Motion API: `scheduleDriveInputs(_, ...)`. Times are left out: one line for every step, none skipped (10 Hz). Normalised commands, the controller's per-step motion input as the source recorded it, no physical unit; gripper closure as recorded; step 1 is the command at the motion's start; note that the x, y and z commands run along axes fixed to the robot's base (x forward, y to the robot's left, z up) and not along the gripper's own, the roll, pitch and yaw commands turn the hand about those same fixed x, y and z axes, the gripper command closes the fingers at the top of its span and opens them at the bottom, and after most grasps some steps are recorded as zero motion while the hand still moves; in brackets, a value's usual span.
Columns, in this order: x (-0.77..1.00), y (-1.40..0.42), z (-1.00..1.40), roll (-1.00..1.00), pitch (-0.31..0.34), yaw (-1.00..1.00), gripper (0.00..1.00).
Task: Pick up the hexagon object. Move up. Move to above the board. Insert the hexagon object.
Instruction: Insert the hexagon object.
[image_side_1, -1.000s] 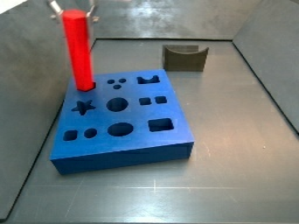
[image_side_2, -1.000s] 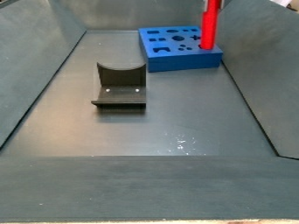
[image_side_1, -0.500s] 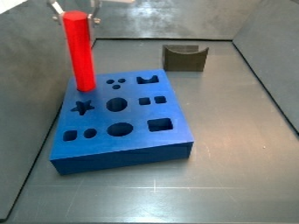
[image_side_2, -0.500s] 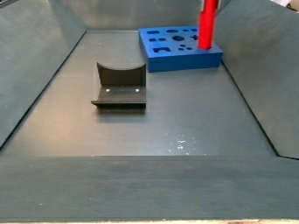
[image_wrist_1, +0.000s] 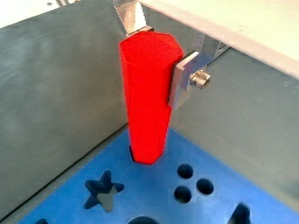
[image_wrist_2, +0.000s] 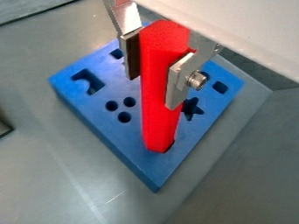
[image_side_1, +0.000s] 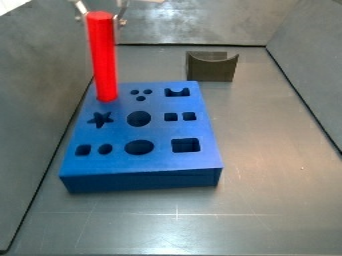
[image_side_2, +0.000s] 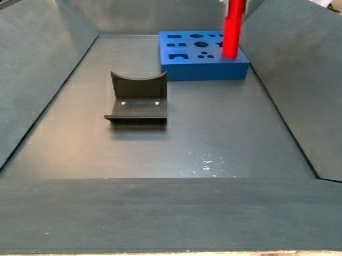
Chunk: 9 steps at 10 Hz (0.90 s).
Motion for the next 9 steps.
scheduleDriveInputs(0.00,-0.01,-0.01,0.00,0.000,0.00,1.00)
scheduleDriveInputs(0.00,-0.16,-0.53,0.00,-0.167,0.00,1.00)
scheduleDriveInputs(0.00,-0.09,-0.95,-0.02,-0.134,0.00,1.00)
scheduleDriveInputs(0.00,0.00,-0.24,-0.05,-0.111,0.00,1.00)
scheduleDriveInputs(0.00,0.00,-0.02,0.00,0.000,0.00,1.00)
scheduleDriveInputs(0.13,0.00,-0.53,-0.04,-0.124,0.00,1.00)
scheduleDriveInputs(0.40,0.00,-0.77,0.00,-0.127,-0.04,1.00)
scheduleDriveInputs(0.70,0.00,-0.83,0.00,-0.134,-0.13,1.00)
scheduleDriveInputs(0.77,0.00,-0.80,0.00,-0.156,-0.19,1.00)
